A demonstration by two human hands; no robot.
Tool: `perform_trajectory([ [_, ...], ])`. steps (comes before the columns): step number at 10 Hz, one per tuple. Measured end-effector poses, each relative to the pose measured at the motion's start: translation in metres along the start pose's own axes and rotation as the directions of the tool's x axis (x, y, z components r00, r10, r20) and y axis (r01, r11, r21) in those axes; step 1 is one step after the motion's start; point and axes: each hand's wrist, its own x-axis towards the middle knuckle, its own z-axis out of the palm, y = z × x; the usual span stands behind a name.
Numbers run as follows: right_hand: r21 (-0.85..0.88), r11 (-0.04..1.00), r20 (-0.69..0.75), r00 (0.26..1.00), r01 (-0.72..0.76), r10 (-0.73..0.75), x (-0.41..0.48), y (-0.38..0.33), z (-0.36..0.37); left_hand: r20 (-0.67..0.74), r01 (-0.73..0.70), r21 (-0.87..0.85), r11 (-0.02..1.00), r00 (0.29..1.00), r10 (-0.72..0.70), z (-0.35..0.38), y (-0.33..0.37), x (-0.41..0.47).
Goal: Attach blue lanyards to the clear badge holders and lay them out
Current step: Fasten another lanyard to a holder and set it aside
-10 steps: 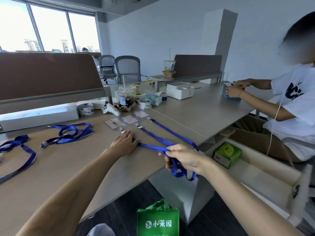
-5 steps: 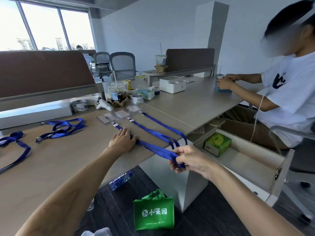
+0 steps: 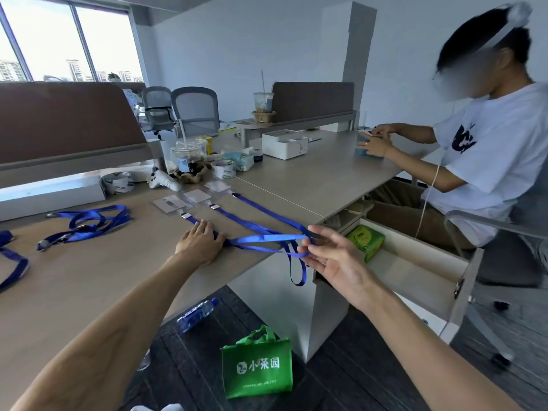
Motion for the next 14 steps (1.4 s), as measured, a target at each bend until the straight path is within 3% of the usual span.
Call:
perform_trajectory([
  [1,-0.447,0.892,-0.156,0.977,0.059,-0.143,0.004,0.008,0.002,-0.002,-0.006,-0.003,1.000,1.000,0.006,-0.001,0.000,-0.001],
  [2,-0.815,0.575,-0.185,0.912,0.066,-0.366,0.010,0.021,0.000,0.004,-0.012,-0.010,1.000,1.000,0.012,-0.001,0.000,-0.001],
  [3,-0.913,0.406,-0.137,0.909,0.039,-0.393,0.020,0.028,0.004,0.006,-0.013,-0.022,1.000,1.000,0.014,-0.001,0.000,-0.003],
  [4,-0.875,0.479,-0.177,0.968,-0.073,-0.177,0.024,0.024,0.013,0.011,-0.016,-0.026,1.000,1.000,0.016,-0.002,0.000,-0.004],
  [5,-0.763,0.619,-0.158,0.982,-0.187,0.102,0.016,0.013,0.017,0.005,-0.022,-0.026,0.999,1.000,0.022,-0.003,0.000,-0.004],
  [6,-0.586,0.720,-0.103,0.915,-0.373,0.391,0.009,0.004,0.013,0.002,-0.031,-0.027,0.999,1.000,0.031,-0.002,0.000,-0.005],
  [7,-0.463,0.785,0.017,0.882,-0.411,0.472,0.005,0.003,0.007,0.003,-0.031,-0.027,0.999,1.000,0.031,-0.002,-0.001,-0.004],
  [8,-0.287,0.899,0.156,0.910,-0.330,0.384,0.003,0.006,0.006,0.007,-0.027,-0.029,0.999,1.000,0.028,-0.002,-0.001,-0.003],
  [9,-0.026,0.971,0.168,0.956,-0.238,0.239,0.003,0.006,0.010,0.002,-0.028,-0.031,0.999,1.000,0.028,-0.002,-0.001,-0.004],
  [10,0.126,0.982,0.150,0.982,-0.138,0.119,0.004,0.007,0.014,0.003,-0.029,-0.030,0.999,1.000,0.029,-0.002,-0.001,-0.004],
  [12,0.247,0.969,0.015,1.000,0.002,-0.005,0.012,0.012,0.022,0.002,-0.034,-0.031,0.999,0.999,0.034,-0.002,-0.001,-0.003],
  [13,0.368,0.930,-0.059,0.998,0.015,0.007,0.012,0.012,0.024,0.004,-0.027,-0.026,0.999,1.000,0.027,-0.001,-0.002,-0.003],
  [14,0.368,0.929,-0.109,0.994,0.020,0.022,0.013,0.012,0.027,0.002,-0.027,-0.035,0.999,1.000,0.027,-0.001,-0.002,-0.003],
])
